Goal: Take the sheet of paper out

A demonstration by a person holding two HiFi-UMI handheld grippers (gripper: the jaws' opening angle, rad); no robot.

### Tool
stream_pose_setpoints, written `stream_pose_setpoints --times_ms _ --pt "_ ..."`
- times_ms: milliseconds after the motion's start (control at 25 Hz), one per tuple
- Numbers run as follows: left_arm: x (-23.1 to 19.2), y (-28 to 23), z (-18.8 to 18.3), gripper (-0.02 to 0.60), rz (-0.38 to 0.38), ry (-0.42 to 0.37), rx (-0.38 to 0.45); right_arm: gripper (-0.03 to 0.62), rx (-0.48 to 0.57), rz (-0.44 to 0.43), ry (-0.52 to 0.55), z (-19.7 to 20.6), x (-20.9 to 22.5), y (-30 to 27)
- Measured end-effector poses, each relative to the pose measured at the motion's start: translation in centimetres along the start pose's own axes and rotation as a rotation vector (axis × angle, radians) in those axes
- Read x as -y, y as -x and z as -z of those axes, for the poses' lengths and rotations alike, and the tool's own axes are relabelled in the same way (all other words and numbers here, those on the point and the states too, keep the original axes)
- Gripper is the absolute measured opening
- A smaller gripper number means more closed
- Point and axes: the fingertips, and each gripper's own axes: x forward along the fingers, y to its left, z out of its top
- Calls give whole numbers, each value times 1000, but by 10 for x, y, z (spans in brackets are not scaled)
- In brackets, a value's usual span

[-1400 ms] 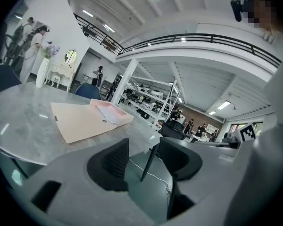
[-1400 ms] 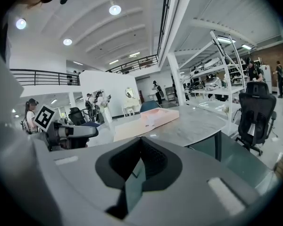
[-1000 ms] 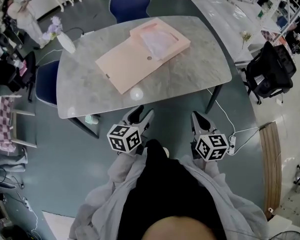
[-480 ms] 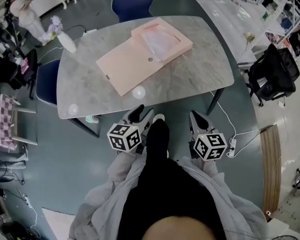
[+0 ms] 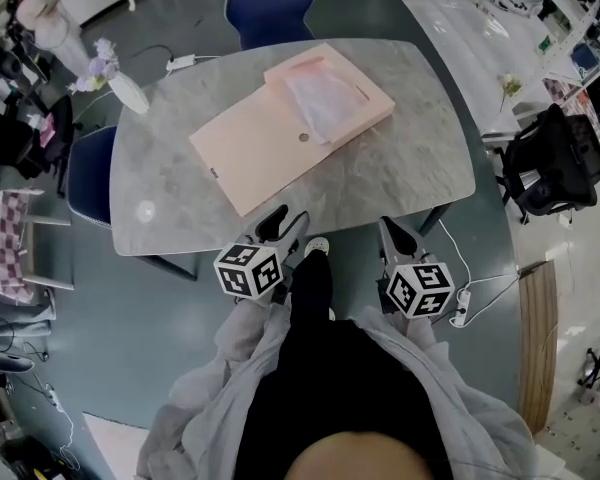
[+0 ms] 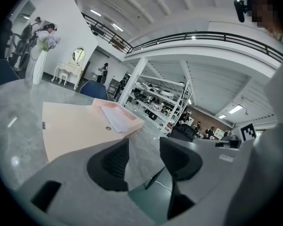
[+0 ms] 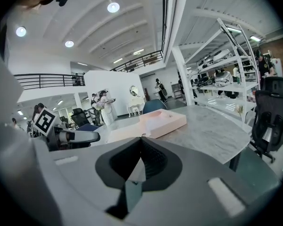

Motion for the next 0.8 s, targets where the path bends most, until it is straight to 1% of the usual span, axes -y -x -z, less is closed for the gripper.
stream_pose_setpoints --times_ms 120,440,640,800 --pt "-13 -21 -19 193 -6 5 -1 8 -5 10 -1 -16 12 -23" --pt "-63 -76 -69 193 -64 34 -11 8 -32 -1 18 -55 30 -89" --pt "-90 -107 -95 194 -65 50 -20 8 -57 -15 33 -72 42 -137" --pt "-104 -132 -106 195 -62 70 -24 8 -61 -33 37 -83 53 -169"
